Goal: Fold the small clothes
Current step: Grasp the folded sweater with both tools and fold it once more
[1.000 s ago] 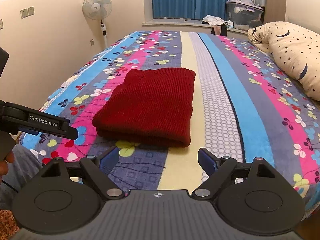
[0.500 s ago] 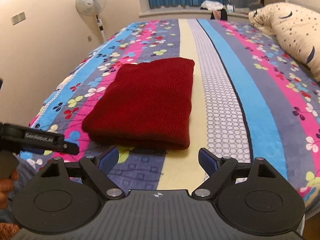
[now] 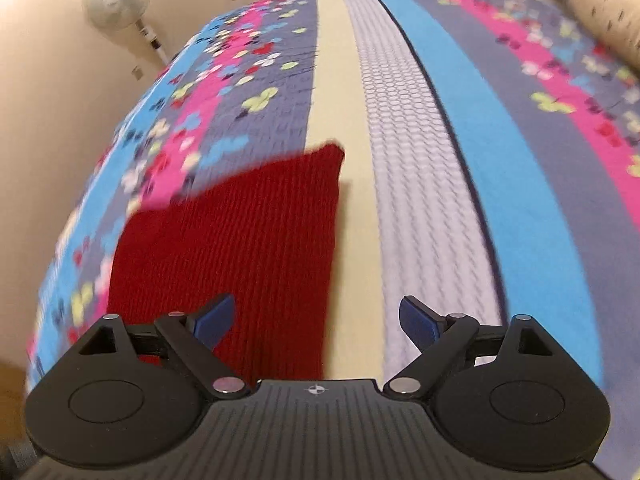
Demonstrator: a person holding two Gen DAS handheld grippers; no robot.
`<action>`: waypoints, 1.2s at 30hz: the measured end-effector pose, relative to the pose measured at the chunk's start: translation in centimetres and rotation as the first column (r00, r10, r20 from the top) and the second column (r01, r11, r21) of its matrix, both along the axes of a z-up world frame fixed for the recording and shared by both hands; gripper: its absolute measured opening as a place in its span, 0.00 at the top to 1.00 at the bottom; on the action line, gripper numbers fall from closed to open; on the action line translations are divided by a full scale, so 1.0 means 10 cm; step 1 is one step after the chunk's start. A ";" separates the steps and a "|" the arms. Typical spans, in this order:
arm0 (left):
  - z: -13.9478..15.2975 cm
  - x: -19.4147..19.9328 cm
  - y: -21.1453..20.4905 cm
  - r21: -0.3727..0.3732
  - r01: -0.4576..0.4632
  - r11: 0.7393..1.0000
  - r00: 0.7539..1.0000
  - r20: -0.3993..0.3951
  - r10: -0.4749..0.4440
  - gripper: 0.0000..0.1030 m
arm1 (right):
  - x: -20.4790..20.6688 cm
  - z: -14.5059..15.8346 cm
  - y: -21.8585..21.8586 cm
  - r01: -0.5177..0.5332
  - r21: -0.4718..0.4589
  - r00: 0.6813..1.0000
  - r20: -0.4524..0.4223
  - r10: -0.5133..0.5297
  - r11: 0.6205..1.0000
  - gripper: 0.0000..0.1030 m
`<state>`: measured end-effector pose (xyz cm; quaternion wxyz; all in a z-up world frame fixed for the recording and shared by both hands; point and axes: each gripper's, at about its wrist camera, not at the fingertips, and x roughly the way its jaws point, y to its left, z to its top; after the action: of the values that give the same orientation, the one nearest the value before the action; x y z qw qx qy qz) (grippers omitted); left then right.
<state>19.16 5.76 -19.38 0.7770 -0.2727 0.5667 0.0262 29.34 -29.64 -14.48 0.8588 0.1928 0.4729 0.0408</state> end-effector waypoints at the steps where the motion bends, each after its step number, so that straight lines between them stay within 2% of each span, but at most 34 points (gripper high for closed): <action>1: -0.04 0.02 0.01 -0.003 -0.011 1.000 1.000 -0.008 0.011 0.00 | 0.24 -0.06 -0.03 0.006 0.023 1.000 -0.008 -0.006 1.000 0.12; 6: -0.28 0.14 0.11 -0.042 -0.075 0.996 0.996 -0.052 0.072 0.00 | 1.08 -0.48 -0.04 -0.027 0.061 0.995 -0.096 0.033 0.998 0.11; 8: -0.36 0.18 0.15 -0.074 -0.096 0.993 0.994 -0.061 0.091 0.00 | 1.27 -0.65 -0.02 -0.058 0.120 0.990 -0.119 0.072 0.991 0.10; 11: -0.39 0.23 0.12 -0.068 -0.102 0.992 0.994 -0.042 0.099 0.00 | 1.45 -0.84 0.06 -0.096 0.202 0.985 -0.119 0.121 0.975 0.10; 12: -0.37 0.26 0.09 -0.051 -0.089 0.995 0.996 -0.035 0.087 0.00 | 1.48 -0.88 0.10 -0.110 0.218 0.984 -0.114 0.137 0.970 0.16; 13: -0.33 0.30 0.06 -0.024 -0.084 0.996 0.996 -0.030 0.083 0.07 | 1.50 -0.90 0.16 -0.131 0.213 0.982 -0.109 0.156 0.968 0.37; 15: -0.22 0.35 0.06 0.017 -0.088 0.996 0.996 0.015 0.088 0.25 | 1.44 -0.84 0.27 -0.212 0.139 0.974 -0.055 0.221 0.967 0.62; 16: -0.17 0.41 0.08 0.029 -0.075 0.997 0.997 0.024 0.075 0.38 | 1.37 -0.79 0.27 -0.230 0.118 0.972 -0.020 0.234 0.966 0.66; 18: -0.10 0.57 0.12 0.041 -0.034 0.999 0.999 0.030 0.033 0.45 | 1.19 -0.74 0.12 -0.173 0.142 0.985 0.006 0.174 0.975 0.69; 20: 0.00 0.83 0.08 0.104 0.076 0.992 0.995 0.051 -0.082 0.46 | 0.98 -0.75 -0.10 -0.062 0.175 0.998 -0.008 0.064 0.983 0.70; 22: 0.12 1.21 0.01 0.158 0.188 0.969 0.977 0.070 -0.201 0.47 | 0.62 -0.81 -0.34 0.081 0.209 0.997 -0.009 -0.081 0.974 0.70; 23: 0.17 1.42 -0.04 0.178 0.245 0.953 0.963 0.072 -0.261 0.47 | 0.40 -0.85 -0.47 0.166 0.245 0.986 -0.016 -0.167 0.955 0.70; 24: 0.21 1.65 -0.09 0.193 0.293 0.936 0.947 0.078 -0.313 0.47 | 0.13 -0.91 -0.59 0.263 0.295 0.964 -0.033 -0.265 0.919 0.70; 25: 0.24 1.95 -0.19 0.204 0.372 0.906 0.918 0.067 -0.392 0.47 | -0.12 -0.95 -0.66 0.342 0.338 0.937 -0.053 -0.345 0.877 0.70; 27: 0.28 2.40 -0.40 0.232 0.469 0.852 0.870 0.047 -0.492 0.47 | -0.71 -1.04 -0.68 0.476 0.409 0.868 -0.080 -0.489 0.778 0.70; 28: 0.28 2.62 -0.55 0.236 0.526 0.817 0.837 0.025 -0.547 0.45 | -0.95 -1.06 -0.61 0.522 0.435 0.836 -0.088 -0.542 0.734 0.69; 29: 0.28 2.76 -0.67 0.248 0.558 0.792 0.817 0.005 -0.577 0.44 | -1.16 -1.09 -0.52 0.557 0.451 0.807 -0.093 -0.583 0.698 0.68; 30: 0.28 2.86 -0.79 0.269 0.579 0.770 0.801 -0.012 -0.598 0.38 | -1.34 -1.11 -0.41 0.586 0.457 0.780 -0.095 -0.618 0.669 0.65; 31: 0.29 2.91 -0.91 0.308 0.600 0.738 0.782 -0.033 -0.622 0.34 | -1.47 -1.12 -0.30 0.610 0.449 0.759 -0.095 -0.645 0.653 0.59; 32: 0.32 2.90 -0.98 0.347 0.609 0.714 0.771 -0.045 -0.635 0.32 | -1.52 -1.11 -0.27 0.626 0.434 0.747 -0.096 -0.658 0.647 0.54; 33: 0.34 2.84 -0.99 0.375 0.607 0.700 0.766 -0.044 -0.641 0.28 | -1.52 -1.09 -0.28 0.635 0.408 0.745 -0.100 -0.659 0.656 0.43; 34: 0.38 2.74 -0.94 0.397 0.602 0.693 0.762 -0.025 -0.648 0.22 | -1.46 -1.05 -0.33 0.621 0.390 0.762 -0.095 -0.641 0.680 0.42; 36: 0.42 2.57 -0.76 0.399 0.585 0.706 0.762 0.027 -0.647 0.12 | -1.32 -0.95 -0.52 0.559 0.376 0.813 -0.076 -0.577 0.739 0.41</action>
<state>44.84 -1.82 -15.15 0.8213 0.0820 0.5434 -0.1530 16.10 -34.79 -24.03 0.7862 0.4895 0.3549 -0.1274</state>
